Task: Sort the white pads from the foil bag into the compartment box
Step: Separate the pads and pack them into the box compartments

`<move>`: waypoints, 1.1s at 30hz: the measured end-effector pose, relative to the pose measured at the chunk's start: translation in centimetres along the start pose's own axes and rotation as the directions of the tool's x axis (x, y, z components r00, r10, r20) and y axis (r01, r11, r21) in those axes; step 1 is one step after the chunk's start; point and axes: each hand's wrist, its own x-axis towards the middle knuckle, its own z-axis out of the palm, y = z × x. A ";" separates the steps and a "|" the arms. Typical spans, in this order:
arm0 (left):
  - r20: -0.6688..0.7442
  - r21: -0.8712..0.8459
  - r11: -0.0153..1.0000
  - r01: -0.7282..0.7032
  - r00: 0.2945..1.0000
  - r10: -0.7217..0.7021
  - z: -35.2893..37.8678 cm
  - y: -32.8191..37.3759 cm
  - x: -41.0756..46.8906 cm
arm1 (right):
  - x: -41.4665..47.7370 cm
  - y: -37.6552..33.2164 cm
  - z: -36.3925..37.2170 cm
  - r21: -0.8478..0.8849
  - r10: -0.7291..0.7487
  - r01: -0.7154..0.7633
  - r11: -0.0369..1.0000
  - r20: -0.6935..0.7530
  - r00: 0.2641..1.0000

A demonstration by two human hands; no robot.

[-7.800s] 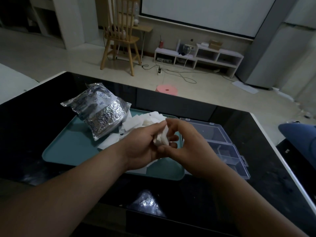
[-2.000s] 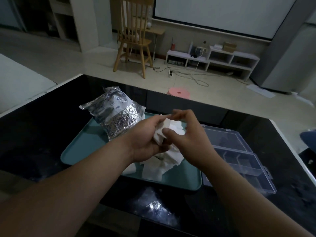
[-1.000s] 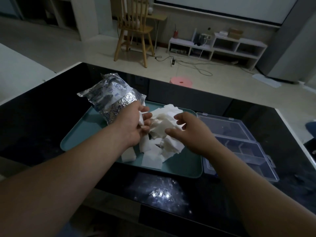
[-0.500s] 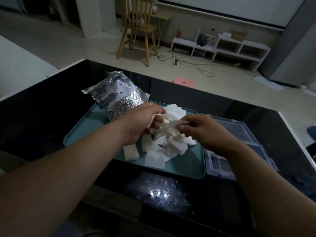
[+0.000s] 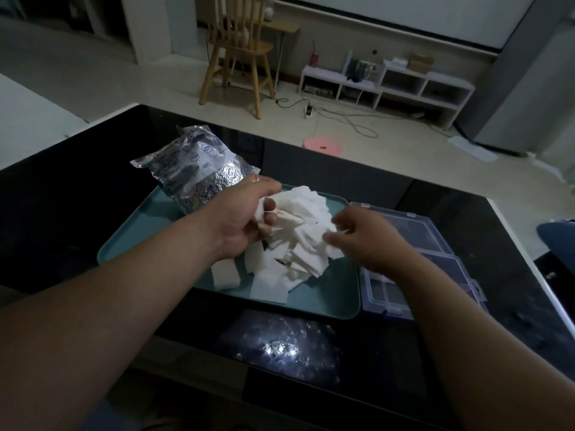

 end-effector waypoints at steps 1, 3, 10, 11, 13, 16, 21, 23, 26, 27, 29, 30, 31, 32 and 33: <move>-0.025 -0.003 1.000 0.000 1.000 0.000 0.1 -0.1 0.1 | -0.1 -0.1 0.6 -0.046 -0.003 0.007 0.999 0.077 0.997; -0.042 0.004 1.000 -0.004 0.999 0.004 0.1 -0.3 0.2 | -0.1 -0.6 1.3 -0.112 -0.014 0.029 0.993 0.135 0.991; -0.051 0.092 0.996 -0.010 0.999 0.015 -0.1 -0.6 0.2 | 0.6 -0.7 1.9 -0.141 -0.063 0.081 0.987 0.128 0.990; -0.053 0.102 0.995 -0.004 0.999 0.010 0.0 -0.7 0.1 | 0.5 -0.5 1.8 -0.141 -0.078 0.096 0.985 0.130 0.989; -0.051 0.116 0.993 0.004 0.999 0.002 0.2 -0.8 0.0 | 0.3 -0.3 1.6 -0.139 -0.102 0.121 0.983 0.136 0.985; -0.044 0.134 0.991 0.012 0.999 -0.006 0.7 -0.9 -0.1 | 0.1 -0.3 1.4 -0.094 -0.111 0.128 0.987 0.170 0.979; -0.054 0.158 0.987 0.026 0.998 -0.018 1.0 -1.1 -0.4 | 0.5 -0.7 2.2 -0.150 -0.091 0.103 0.983 0.088 0.992; -0.057 0.167 0.986 0.026 0.998 -0.017 1.1 -1.2 -0.5 | 0.7 -1.1 2.5 -0.211 -0.080 0.089 0.973 0.049 0.996; -0.062 0.194 0.981 0.026 0.998 -0.014 1.2 -1.4 -0.6 | 0.9 -1.2 2.2 -0.216 -0.083 0.077 0.973 -0.019 0.996; -0.060 0.198 0.980 0.027 0.998 -0.016 1.3 -1.4 -0.6 | 0.9 -1.1 1.9 -0.179 -0.084 0.071 0.981 -0.068 0.994; -0.046 0.193 0.981 0.032 0.999 -0.024 1.5 -1.3 -0.8 | 0.6 -1.1 1.0 -0.048 -0.061 0.052 0.997 -0.204 0.977; -0.034 0.186 0.982 0.033 0.999 -0.027 1.7 -1.3 -0.8 | 0.4 -1.2 0.4 0.054 -0.030 0.046 0.998 -0.270 0.962; -0.016 0.182 0.983 0.031 0.999 -0.028 1.9 -1.3 -0.9 | 0.1 -1.4 -0.2 0.186 0.023 0.037 0.982 -0.311 0.950; 0.006 0.184 0.983 0.022 1.000 -0.023 2.2 -1.3 -0.9 | -0.4 -1.7 -0.7 0.335 0.085 0.027 0.942 -0.313 0.946; 0.024 0.196 0.981 0.007 1.000 -0.012 2.4 -1.4 -1.0 | -0.8 -2.1 -1.0 0.491 0.142 0.011 0.871 -0.274 0.951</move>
